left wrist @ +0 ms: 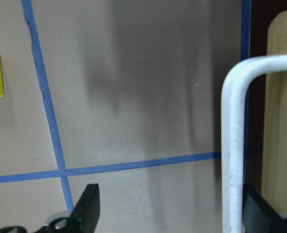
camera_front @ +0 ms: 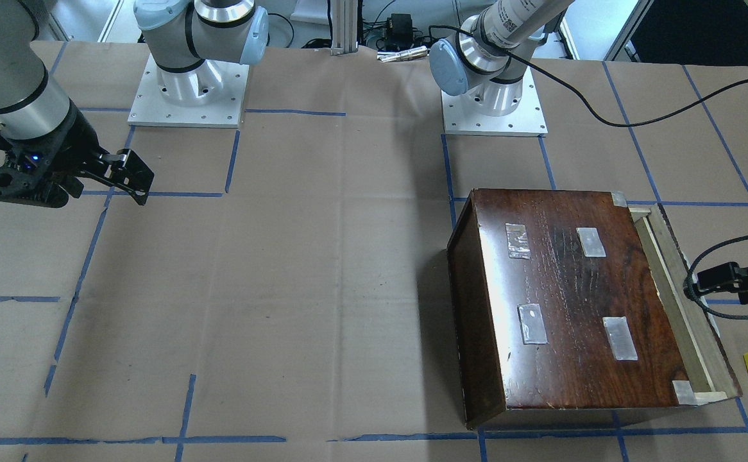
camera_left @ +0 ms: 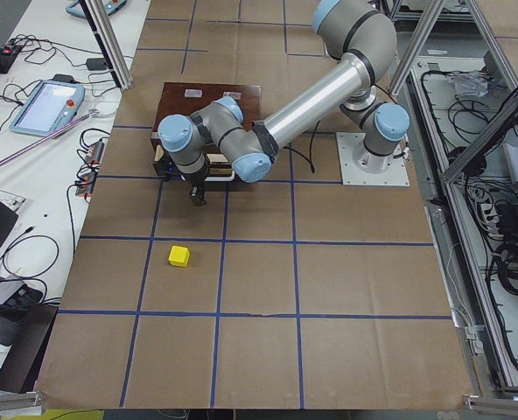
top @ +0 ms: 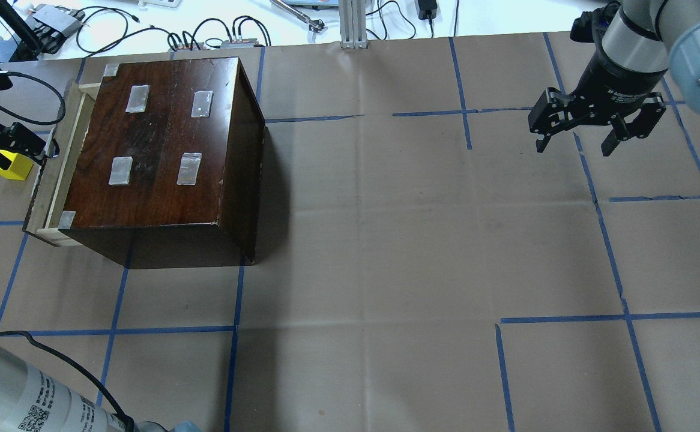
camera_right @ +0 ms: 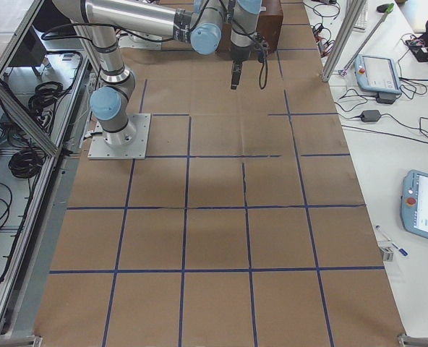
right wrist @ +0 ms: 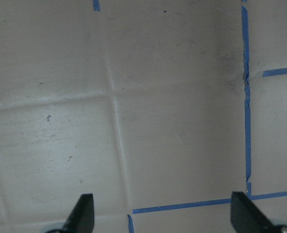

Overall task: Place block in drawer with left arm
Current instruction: 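Pull the drawer outward from the cabinet with the left gripper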

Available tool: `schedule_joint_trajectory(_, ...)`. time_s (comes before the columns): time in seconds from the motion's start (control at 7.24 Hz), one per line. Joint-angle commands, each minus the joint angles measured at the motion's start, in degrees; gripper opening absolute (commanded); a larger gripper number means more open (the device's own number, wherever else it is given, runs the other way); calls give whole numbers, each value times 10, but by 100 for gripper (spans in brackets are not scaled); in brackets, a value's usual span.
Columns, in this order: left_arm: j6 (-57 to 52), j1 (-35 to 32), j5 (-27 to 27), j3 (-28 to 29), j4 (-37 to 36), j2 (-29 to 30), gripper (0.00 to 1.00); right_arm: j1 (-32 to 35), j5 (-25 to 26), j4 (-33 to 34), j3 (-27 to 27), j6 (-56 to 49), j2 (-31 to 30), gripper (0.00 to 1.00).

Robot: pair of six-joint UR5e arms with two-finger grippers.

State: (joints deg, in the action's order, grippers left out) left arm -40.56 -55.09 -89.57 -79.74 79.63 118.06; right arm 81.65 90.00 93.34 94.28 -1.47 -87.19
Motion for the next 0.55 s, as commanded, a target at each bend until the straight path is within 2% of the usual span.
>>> schedule_joint_trajectory(0.0, -18, 9, -10, 2, -8, 7, 98, 0, 0, 0, 0, 0, 0, 100)
schedule_joint_trajectory(0.41, -42, 19, -11, 22, -11, 25, 98, 0, 0, 0, -1, 0, 0, 100)
